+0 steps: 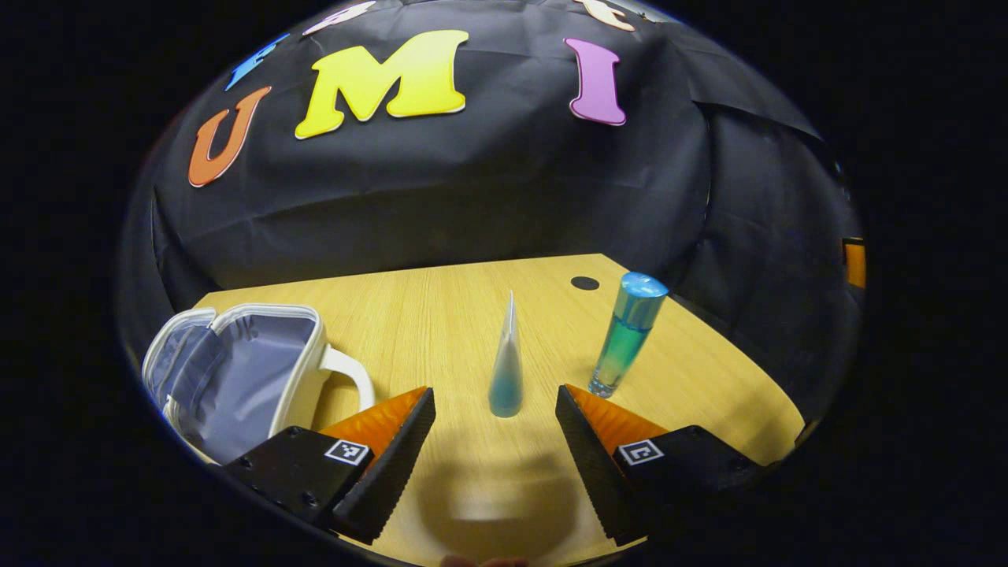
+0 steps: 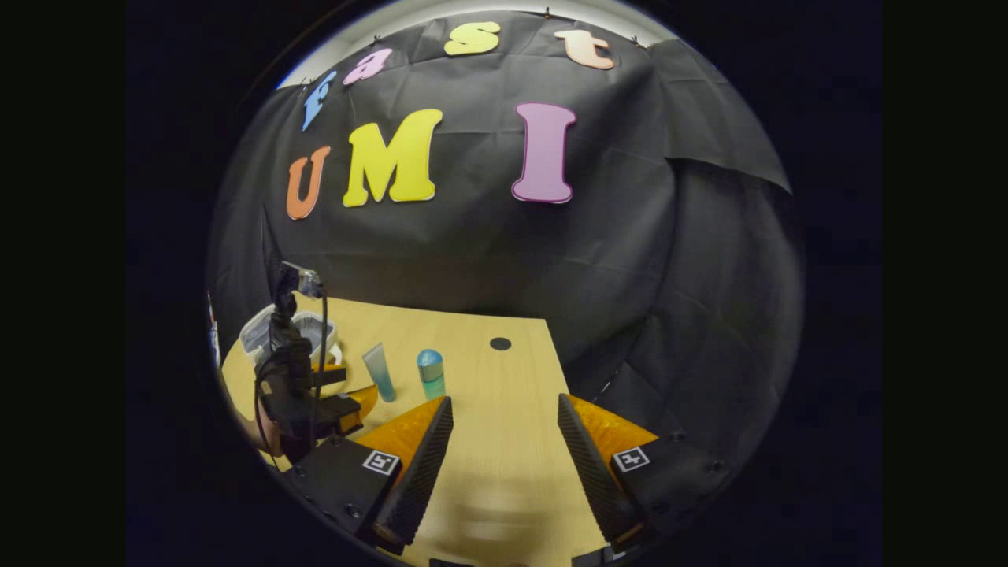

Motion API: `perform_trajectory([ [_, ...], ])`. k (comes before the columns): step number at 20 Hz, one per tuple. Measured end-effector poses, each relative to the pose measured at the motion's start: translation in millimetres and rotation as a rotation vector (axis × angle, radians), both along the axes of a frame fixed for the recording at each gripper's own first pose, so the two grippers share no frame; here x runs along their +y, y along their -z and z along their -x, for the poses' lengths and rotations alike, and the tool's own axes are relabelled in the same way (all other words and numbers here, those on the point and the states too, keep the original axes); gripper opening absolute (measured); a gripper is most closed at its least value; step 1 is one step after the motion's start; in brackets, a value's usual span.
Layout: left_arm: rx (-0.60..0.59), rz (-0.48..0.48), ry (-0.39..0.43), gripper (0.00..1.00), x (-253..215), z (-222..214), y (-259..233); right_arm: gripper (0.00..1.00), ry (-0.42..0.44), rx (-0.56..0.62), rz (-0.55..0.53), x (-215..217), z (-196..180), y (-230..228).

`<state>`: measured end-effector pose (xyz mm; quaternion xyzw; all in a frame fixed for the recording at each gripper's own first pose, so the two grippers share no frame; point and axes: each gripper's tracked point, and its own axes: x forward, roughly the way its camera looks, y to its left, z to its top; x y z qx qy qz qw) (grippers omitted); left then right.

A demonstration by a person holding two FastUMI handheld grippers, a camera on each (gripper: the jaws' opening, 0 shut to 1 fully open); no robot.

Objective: First open the suitcase, pack the skin care products into it, and then close the suitcase.

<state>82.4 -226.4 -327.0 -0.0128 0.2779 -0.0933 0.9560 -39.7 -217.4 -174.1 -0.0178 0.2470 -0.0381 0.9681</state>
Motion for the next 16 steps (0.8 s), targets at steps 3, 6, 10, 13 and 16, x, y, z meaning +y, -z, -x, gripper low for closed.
perform_trajectory([
  [3,0.007,-0.014,-0.003,0.98,-2,-20,13,0.79,0.014,0.023,-0.007,-10,1,8],
  [6,0.034,-0.020,0.001,0.98,-5,-38,26,0.80,0.020,0.045,-0.027,-11,-3,15],
  [10,0.091,-0.028,-0.001,0.85,-8,-48,43,0.78,0.011,0.028,-0.040,-4,-12,9],
  [13,0.126,-0.034,0.041,0.65,-17,-47,53,0.80,0.030,0.029,-0.039,-7,-19,15],
  [16,0.122,-0.050,0.069,0.42,-17,-53,52,0.79,0.041,0.076,-0.081,1,-25,31],
])
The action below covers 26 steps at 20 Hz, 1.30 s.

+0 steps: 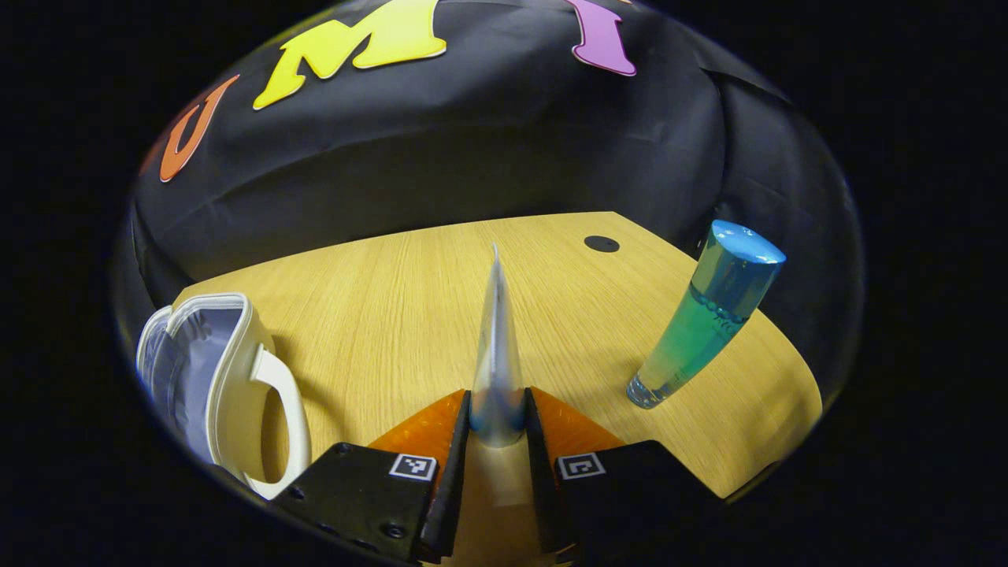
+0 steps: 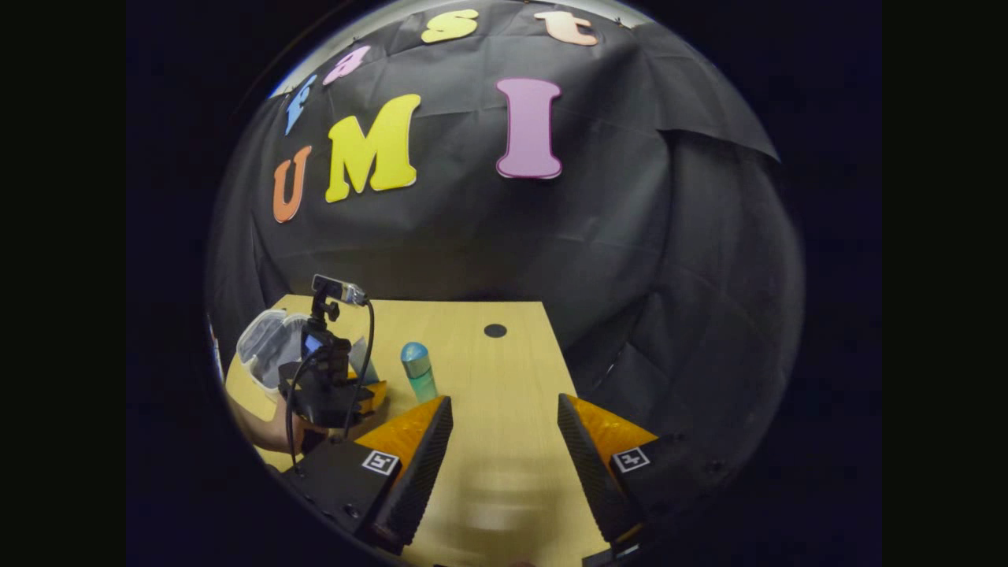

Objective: First open the suitcase, pack the skin care products into it, and then close the suitcase.

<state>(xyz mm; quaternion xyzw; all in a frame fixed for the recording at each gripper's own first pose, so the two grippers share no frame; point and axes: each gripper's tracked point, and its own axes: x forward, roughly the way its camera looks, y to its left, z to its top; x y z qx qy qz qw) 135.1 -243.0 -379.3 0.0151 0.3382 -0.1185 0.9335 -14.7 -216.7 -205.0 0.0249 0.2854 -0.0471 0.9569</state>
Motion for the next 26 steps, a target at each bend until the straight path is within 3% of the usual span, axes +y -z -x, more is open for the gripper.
perform_trajectory([
  [1,0.000,0.003,0.003,0.34,1,1,0,0.80,-0.005,0.009,-0.010,5,-1,4],
  [2,-0.007,0.010,0.005,0.40,2,1,-4,0.80,-0.009,0.008,-0.009,7,-3,5],
  [8,-0.042,0.024,0.003,0.39,34,28,-59,0.79,-0.069,0.005,-0.032,36,-14,23],
  [17,-0.018,-0.009,-0.168,0.38,130,112,-134,0.78,-0.196,0.015,-0.135,110,-75,92],
  [24,-0.032,-0.062,-0.347,0.38,222,148,-167,0.80,-0.171,0.059,-0.162,118,-120,143],
  [26,-0.025,-0.056,-0.387,0.38,236,156,-169,0.67,-0.169,0.080,-0.154,120,-125,154],
])
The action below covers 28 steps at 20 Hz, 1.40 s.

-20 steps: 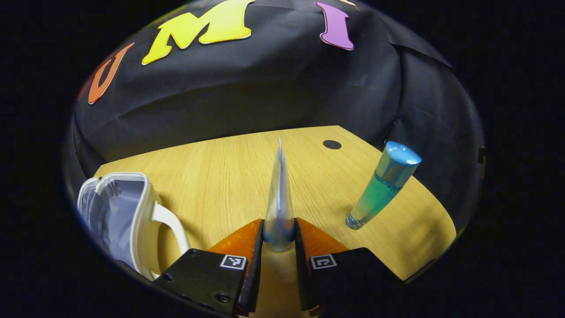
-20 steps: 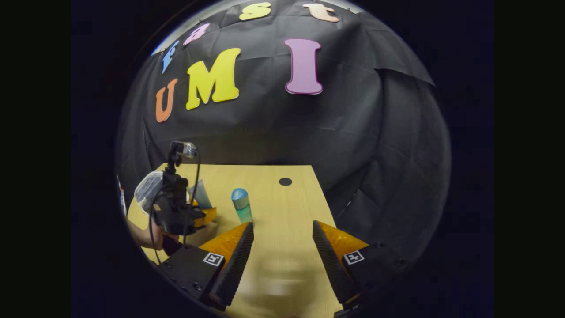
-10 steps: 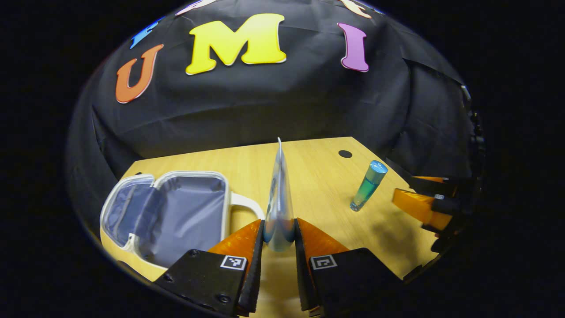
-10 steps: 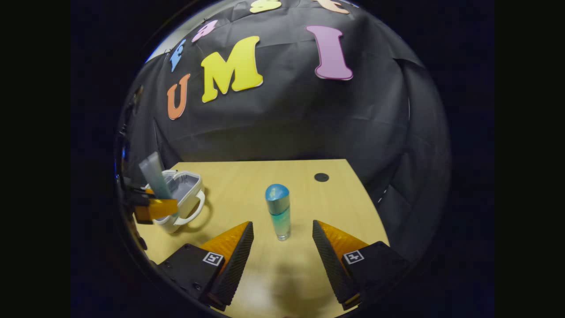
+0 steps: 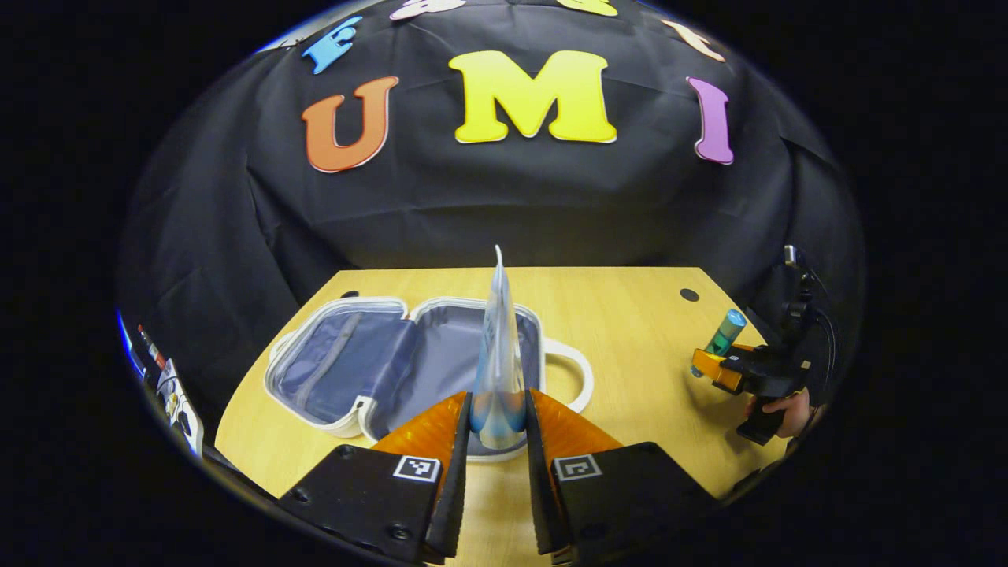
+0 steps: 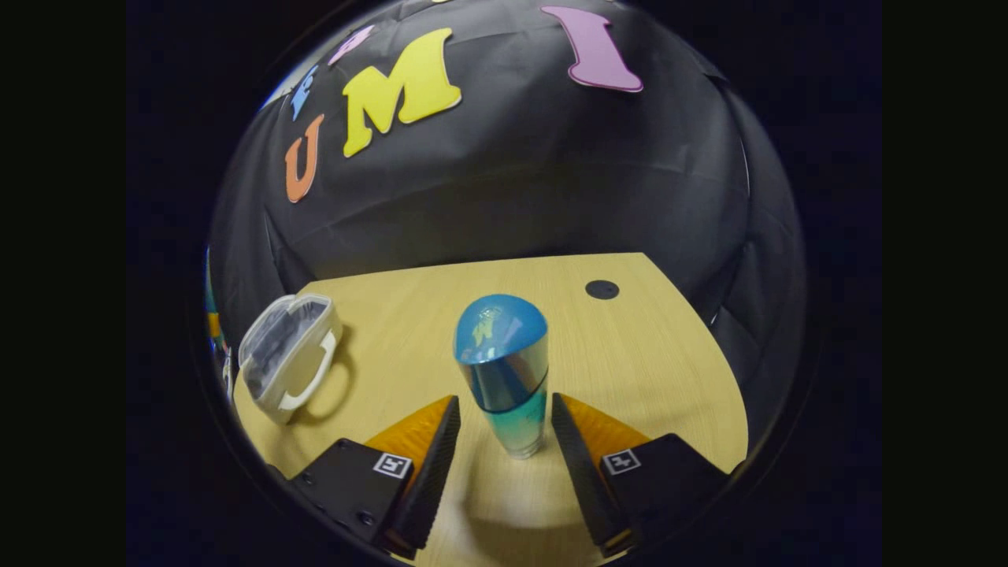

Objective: First open the suitcase, pack the skin care products into it, and then close the suitcase.

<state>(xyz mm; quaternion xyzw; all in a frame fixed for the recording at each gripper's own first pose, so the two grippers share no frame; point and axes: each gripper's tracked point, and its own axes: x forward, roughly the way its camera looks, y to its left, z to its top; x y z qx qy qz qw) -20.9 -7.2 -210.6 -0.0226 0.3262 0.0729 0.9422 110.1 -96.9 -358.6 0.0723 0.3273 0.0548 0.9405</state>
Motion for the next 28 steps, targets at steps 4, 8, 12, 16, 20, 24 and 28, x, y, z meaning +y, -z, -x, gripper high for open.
perform_trajectory([
  [4,0.005,0.002,-0.037,0.38,24,12,3,0.50,0.031,0.026,0.015,-7,-5,9],
  [8,0.010,0.016,-0.052,0.38,52,13,6,0.35,0.032,0.061,0.036,-7,9,-1],
  [12,0.027,0.058,0.004,0.39,72,1,14,0.34,0.005,0.043,0.011,-1,34,-48],
  [16,0.128,0.149,0.074,0.38,84,-12,54,0.34,-0.018,0.020,-0.050,12,65,-112],
  [20,0.259,0.211,0.129,0.39,96,-24,102,0.34,-0.029,0.007,-0.059,24,100,-155],
  [24,0.454,0.374,0.130,0.45,83,-17,139,0.34,-0.021,0.022,-0.074,40,132,-167],
  [28,0.591,0.441,0.158,0.45,75,-13,155,0.34,0.013,0.024,-0.067,42,158,-173],
])
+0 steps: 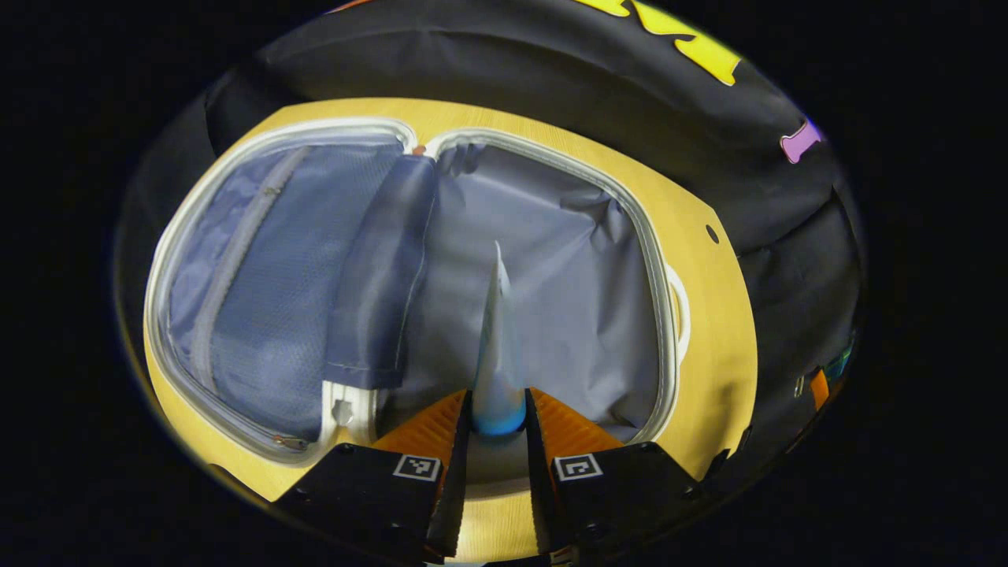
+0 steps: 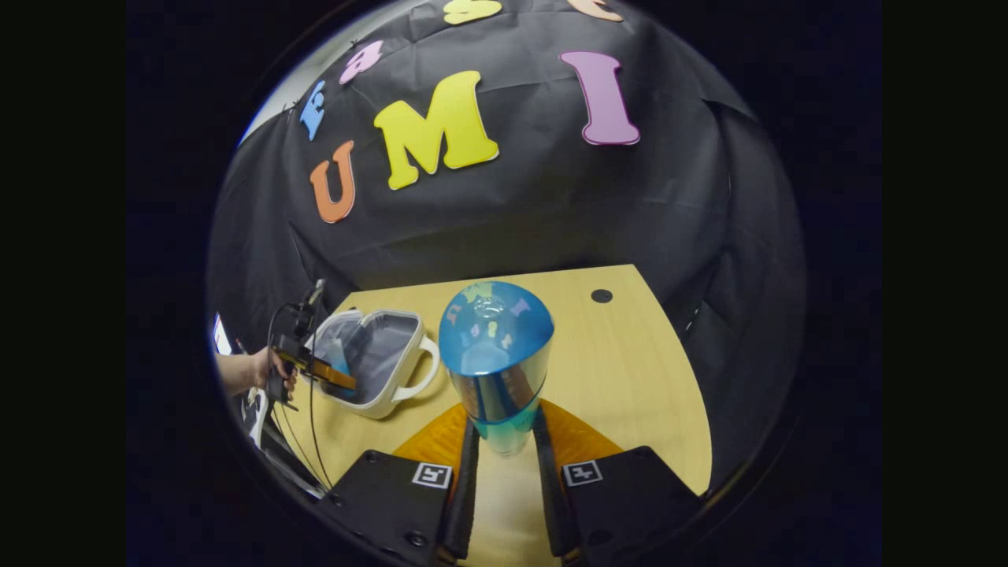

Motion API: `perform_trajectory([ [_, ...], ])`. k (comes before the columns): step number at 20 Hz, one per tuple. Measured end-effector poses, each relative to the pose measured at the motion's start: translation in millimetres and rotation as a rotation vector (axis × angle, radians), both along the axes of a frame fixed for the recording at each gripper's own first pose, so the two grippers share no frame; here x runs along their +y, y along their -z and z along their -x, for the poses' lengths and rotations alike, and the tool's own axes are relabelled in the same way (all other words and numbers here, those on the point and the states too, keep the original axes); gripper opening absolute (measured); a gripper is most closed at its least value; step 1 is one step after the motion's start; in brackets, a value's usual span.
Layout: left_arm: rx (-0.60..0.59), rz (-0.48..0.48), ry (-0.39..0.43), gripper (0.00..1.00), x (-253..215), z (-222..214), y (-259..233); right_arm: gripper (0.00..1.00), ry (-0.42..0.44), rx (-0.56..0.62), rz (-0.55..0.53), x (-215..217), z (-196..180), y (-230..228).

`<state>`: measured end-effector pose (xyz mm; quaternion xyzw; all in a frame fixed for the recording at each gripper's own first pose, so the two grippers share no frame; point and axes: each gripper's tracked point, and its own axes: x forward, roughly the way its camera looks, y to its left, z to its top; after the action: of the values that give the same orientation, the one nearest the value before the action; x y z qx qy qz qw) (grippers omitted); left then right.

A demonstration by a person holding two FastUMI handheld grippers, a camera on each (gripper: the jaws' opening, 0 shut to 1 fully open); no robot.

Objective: First open the suitcase, pack the skin care products into it, and then close the suitcase.

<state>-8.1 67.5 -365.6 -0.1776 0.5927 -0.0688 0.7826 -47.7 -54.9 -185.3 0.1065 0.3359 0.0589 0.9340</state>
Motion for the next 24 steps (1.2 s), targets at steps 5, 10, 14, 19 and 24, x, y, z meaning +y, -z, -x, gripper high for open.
perform_trajectory([
  [5,0.103,-0.105,0.092,0.39,11,-4,14,0.31,0.025,-0.001,-0.003,-2,15,-2],
  [10,0.155,-0.179,0.098,0.39,17,-11,26,0.31,0.024,-0.010,0.008,-3,20,-7],
  [14,0.155,-0.190,0.080,0.40,17,-11,28,0.34,-0.018,-0.002,0.028,4,23,-3],
  [19,0.096,-0.142,0.032,0.52,8,-15,13,0.34,-0.065,0.047,0.095,6,22,12],
  [24,-0.128,-0.083,-0.031,0.73,1,-18,-48,0.34,-0.164,0.053,0.103,57,15,9],
])
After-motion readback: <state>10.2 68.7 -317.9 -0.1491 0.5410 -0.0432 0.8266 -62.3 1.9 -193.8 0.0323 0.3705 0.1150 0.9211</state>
